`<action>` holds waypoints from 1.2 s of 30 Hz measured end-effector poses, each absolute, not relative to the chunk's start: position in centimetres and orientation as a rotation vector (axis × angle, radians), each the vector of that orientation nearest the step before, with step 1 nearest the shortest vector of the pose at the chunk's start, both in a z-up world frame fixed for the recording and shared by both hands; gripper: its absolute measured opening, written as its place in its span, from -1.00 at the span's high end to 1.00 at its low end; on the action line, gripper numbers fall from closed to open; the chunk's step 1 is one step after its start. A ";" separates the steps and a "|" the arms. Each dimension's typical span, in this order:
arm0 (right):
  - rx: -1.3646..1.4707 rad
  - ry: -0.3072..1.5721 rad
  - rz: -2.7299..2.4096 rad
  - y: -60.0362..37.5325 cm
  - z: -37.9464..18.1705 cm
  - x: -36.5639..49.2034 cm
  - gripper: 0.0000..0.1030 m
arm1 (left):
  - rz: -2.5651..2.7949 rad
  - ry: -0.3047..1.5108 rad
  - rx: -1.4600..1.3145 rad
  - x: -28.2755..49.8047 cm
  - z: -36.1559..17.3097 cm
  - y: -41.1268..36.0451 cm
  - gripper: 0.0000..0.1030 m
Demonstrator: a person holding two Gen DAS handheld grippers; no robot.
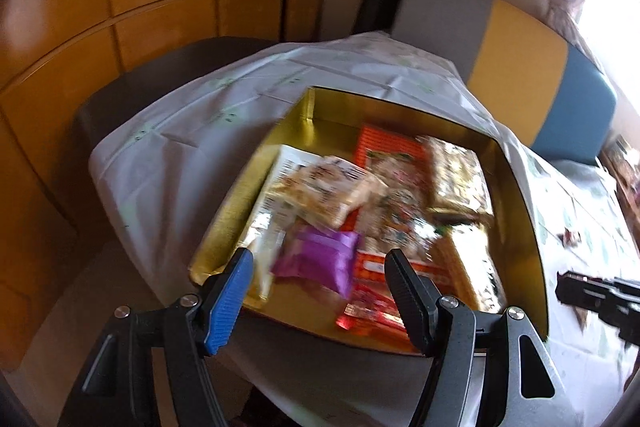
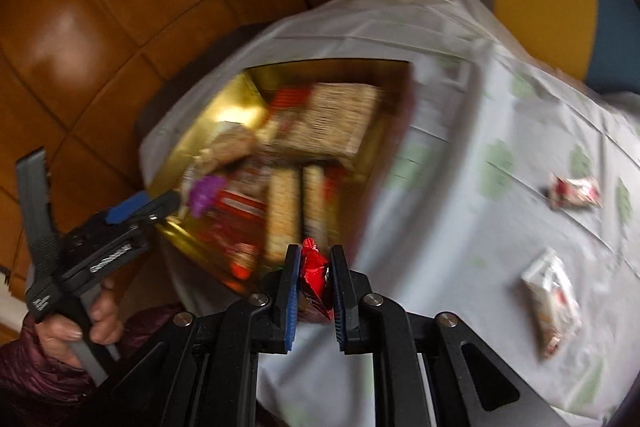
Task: Organize snacks
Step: 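Carry the small red candy into the gold tin and open the right gripper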
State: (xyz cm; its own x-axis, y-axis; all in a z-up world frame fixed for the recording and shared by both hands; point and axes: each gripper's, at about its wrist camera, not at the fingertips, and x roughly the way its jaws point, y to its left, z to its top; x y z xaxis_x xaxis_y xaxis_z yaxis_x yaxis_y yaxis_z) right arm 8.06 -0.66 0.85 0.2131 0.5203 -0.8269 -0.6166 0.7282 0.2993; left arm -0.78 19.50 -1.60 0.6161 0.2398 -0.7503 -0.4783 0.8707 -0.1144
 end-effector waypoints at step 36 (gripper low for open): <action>-0.082 1.085 0.722 1.1 -0.7 7.7 0.18 | 0.357 0.833 -0.239 -0.4 -2.2 17.6 -0.34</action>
